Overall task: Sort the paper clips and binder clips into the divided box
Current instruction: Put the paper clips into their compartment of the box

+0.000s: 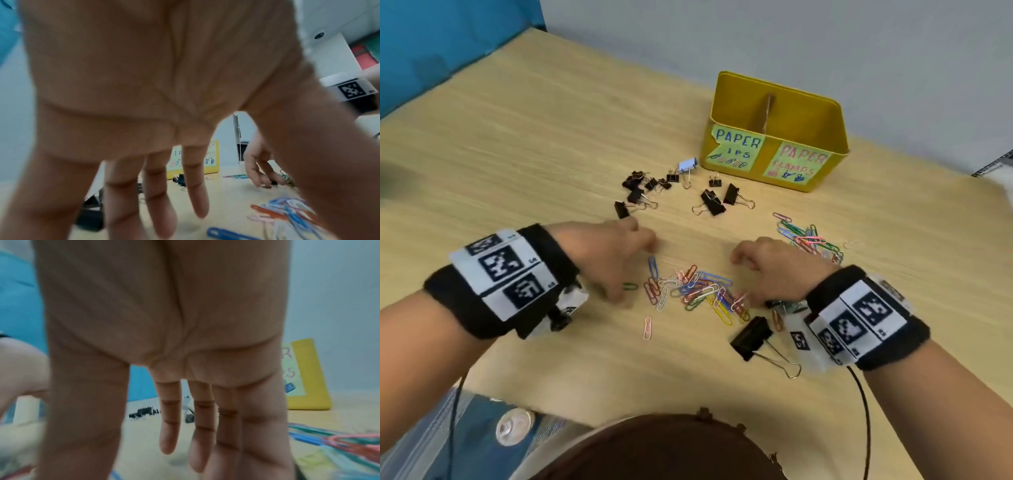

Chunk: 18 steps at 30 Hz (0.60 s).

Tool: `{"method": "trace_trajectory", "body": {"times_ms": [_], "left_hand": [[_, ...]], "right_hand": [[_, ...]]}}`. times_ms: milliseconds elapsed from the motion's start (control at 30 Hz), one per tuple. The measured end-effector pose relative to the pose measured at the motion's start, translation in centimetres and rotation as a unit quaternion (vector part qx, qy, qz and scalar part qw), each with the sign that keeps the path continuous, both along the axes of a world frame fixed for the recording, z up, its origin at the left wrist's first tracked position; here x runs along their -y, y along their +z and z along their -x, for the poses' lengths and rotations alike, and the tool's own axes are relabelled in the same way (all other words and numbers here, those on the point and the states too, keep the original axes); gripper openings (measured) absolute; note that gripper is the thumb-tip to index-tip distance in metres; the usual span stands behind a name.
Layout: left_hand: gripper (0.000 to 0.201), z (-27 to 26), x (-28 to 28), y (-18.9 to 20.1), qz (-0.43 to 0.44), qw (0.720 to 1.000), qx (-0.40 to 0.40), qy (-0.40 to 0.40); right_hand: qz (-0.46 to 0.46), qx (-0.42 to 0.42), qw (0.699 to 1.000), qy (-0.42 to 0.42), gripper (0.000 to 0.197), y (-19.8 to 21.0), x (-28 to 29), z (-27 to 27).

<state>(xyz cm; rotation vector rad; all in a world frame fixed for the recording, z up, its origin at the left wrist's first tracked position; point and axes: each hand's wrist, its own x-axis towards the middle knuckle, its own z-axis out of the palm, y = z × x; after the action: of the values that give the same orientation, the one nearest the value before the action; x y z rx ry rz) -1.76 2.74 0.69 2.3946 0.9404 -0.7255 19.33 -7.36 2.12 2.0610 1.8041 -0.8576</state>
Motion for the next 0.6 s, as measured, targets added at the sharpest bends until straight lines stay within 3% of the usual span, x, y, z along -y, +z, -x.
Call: {"method": "trace_trajectory", "body": {"times_ms": [67,133,267,367,433,533,600], "left_hand": [[0.093,0.3,1.1,-0.2,0.006,0.999,-0.035,-0.012],[0.088,-0.3,2.3,-0.9,-0.002,1.000,-0.013,-0.026],[0.053,-2.8,2.6,-1.8,-0.001,0.997,0.069,-0.014],[0.035,-3.8,2.1,-1.5,-0.035,0.990,0.133,0.000],[0.047,-3.6,1.8,-1.2,-0.032,0.989,0.145,0.022],[0.078,-3.4,2.2,-1.0,-0.019,0.994,0.102,0.014],[0.085,-3.9,3.0,-1.3,-0.039,0.995,0.090,0.003]], "right_hand": [[0.037,0.028,0.999,-0.005,0.074,-0.3,0.7,0.4],[0.025,0.034,0.999,0.008,0.075,-0.9,0.7,1.3],[-0.033,0.023,0.998,0.055,0.045,-2.1,-1.1,2.8],[-0.062,0.019,0.997,0.036,0.035,-2.0,-2.0,2.7],[-0.073,0.005,0.997,0.023,0.043,-1.7,-2.1,2.5],[-0.070,-0.014,0.997,0.041,0.066,-1.6,-1.9,3.2],[-0.071,-0.004,0.995,0.064,0.072,-2.0,-1.9,3.9]]}}
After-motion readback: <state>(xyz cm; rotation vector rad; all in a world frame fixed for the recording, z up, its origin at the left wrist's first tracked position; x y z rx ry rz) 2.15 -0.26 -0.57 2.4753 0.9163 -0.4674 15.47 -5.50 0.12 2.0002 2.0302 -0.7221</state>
